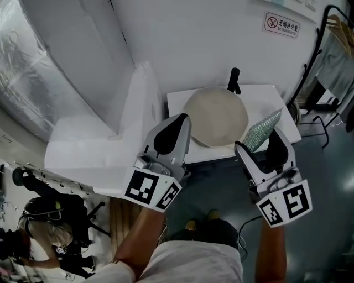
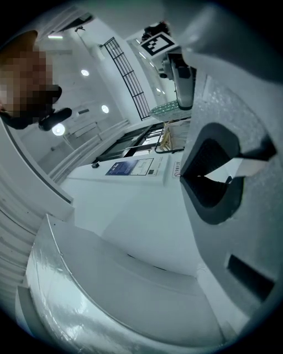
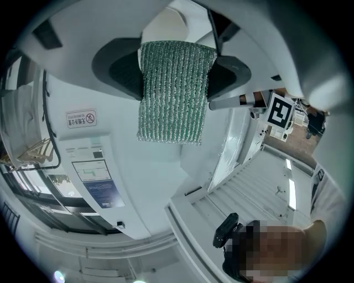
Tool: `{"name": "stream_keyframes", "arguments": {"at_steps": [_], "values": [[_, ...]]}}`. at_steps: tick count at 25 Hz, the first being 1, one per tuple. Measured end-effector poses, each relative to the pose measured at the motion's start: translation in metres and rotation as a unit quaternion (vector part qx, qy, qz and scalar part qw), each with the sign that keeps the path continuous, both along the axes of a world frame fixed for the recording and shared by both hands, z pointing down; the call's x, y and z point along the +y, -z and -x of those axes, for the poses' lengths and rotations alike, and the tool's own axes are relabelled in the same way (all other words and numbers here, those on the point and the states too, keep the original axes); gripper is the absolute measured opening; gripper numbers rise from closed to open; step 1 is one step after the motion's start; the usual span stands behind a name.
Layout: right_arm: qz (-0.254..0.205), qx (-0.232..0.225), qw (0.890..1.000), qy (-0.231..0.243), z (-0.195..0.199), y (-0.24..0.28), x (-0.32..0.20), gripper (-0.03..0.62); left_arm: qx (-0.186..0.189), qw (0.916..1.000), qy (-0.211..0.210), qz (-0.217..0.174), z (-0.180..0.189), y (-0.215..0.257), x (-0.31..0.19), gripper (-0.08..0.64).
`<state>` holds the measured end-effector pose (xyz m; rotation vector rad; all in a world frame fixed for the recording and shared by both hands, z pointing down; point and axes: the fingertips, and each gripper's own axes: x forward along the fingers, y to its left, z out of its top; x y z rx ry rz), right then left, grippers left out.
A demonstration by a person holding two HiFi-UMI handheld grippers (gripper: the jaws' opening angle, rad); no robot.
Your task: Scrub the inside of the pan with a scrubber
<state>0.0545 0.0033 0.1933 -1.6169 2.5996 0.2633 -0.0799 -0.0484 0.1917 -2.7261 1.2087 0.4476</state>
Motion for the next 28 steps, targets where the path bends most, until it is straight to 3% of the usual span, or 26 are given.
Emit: {"name": "stream_keyframes", "arguments": {"at_steps": [18,28], "values": [[0.028,-0.008,0.999,0.034,-0.02,-0.02,-0.118,0.351,-0.021,0.9973,0.057,0.041,-0.018,-0.026,-0.1,0.015],[0.058,-0.005,0.996,0.068,-0.037,-0.042,-0.189,0.351,-0.047,0.9886,0.119,0.08,-0.029,-0.055,-0.162,0.015]]}}
